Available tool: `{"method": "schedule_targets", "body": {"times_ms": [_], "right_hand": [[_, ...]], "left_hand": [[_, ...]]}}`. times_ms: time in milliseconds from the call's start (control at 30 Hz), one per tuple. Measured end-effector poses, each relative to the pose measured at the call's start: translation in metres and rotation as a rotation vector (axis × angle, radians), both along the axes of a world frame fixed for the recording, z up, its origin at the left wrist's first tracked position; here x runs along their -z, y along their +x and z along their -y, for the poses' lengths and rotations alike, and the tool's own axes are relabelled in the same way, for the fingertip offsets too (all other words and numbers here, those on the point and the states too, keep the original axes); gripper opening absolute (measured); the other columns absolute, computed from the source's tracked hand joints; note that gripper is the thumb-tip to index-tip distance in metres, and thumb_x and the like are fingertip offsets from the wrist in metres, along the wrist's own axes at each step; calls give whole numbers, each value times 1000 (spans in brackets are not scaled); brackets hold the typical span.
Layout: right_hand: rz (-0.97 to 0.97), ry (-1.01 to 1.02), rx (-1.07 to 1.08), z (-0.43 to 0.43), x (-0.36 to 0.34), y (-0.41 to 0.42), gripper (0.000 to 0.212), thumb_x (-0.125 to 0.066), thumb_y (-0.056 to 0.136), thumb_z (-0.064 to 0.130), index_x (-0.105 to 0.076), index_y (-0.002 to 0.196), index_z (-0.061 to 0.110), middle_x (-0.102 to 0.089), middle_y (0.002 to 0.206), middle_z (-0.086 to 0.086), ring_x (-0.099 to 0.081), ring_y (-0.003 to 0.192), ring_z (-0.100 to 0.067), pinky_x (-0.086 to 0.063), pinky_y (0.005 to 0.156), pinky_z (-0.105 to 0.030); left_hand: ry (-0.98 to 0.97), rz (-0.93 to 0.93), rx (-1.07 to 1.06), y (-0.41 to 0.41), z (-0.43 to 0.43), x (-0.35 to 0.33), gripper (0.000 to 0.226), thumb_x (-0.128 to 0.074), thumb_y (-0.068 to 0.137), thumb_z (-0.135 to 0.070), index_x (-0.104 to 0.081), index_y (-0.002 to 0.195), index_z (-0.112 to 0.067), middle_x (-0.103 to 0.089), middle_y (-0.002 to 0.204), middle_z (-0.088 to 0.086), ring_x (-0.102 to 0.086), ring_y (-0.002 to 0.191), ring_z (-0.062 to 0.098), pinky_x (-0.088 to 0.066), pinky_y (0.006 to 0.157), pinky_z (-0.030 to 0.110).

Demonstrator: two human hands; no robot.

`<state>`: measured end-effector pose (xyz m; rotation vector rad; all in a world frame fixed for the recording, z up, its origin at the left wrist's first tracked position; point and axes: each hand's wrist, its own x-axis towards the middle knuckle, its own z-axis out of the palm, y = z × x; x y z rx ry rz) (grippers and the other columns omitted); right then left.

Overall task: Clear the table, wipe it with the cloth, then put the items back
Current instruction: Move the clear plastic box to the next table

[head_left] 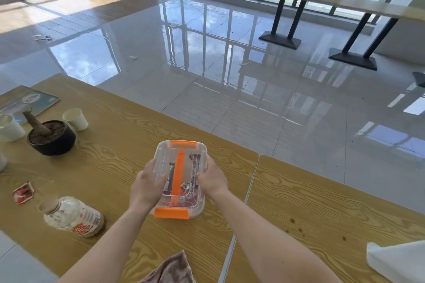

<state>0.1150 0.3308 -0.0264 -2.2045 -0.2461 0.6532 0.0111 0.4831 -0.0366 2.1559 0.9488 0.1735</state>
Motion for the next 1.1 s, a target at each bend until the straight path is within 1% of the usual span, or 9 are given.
{"method": "schedule_targets", "body": {"times_ms": [233,400,467,567,667,733,833,967,1100], "right_hand": [[25,24,-22,-1,-4,0,65,-56,95,13,-31,149,39,-68,95,9,-68,82,-14,-60,75,-44],[-11,81,-42,1,-3,2,59,-61,92,18,-39,142,41,-69,100,11,-68,87,-13,-59,79,-44],[-38,115,-57,5,-8,1,55,-64,92,21,-43,140,37,-68,104,12,-67,92,-12,-58,84,-45],[-49,116,-59,20,-15,0,53,-64,94,23,-44,142,31,-63,103,14,-63,99,-12,-54,92,-44],[-19,67,-51,43,-20,-1,67,-64,95,33,-31,153,24,-58,130,1,-55,120,-19,-47,101,-41],[12,60,-46,63,-24,-4,67,-63,95,34,-32,153,23,-56,133,1,-54,120,-18,-46,103,-40],[87,66,0,106,-33,-11,60,-64,95,34,-41,149,21,-60,127,5,-58,112,-13,-47,93,-30],[143,70,103,174,-41,-24,52,-64,96,31,-47,144,21,-61,118,8,-58,97,-2,-43,76,-16],[180,25,202,240,-44,-35,49,-64,96,31,-50,142,21,-62,114,10,-61,97,-4,-47,78,-19]], "left_hand": [[-3,-22,7,1,-8,8,58,-48,87,-42,-35,143,-38,-63,113,4,-61,92,21,-53,74,45],[16,-38,11,1,-2,5,56,-50,94,-29,-32,148,-33,-51,120,9,-51,93,24,-41,76,39],[61,-34,15,1,4,-1,58,-50,93,-29,-30,148,-31,-45,125,11,-51,101,27,-41,79,39],[287,-66,89,2,14,-9,68,-54,91,-30,-23,151,-27,-35,144,18,-38,131,35,-44,94,48],[473,-80,191,6,30,-14,73,-61,87,-34,-26,150,-21,-34,147,20,-34,137,39,-41,101,58],[530,-74,248,9,46,-19,74,-63,86,-35,-28,149,-20,-33,148,20,-35,137,39,-40,102,57],[528,-19,328,13,78,-26,71,-65,85,-31,-35,148,-16,-35,148,20,-38,134,42,-41,99,58],[507,29,430,20,123,-27,72,-64,87,-35,-31,149,-20,-33,152,16,-29,143,37,-35,109,57],[509,64,529,26,175,-32,71,-61,90,-37,-30,151,-19,-32,153,14,-27,144,34,-34,111,54]]}}
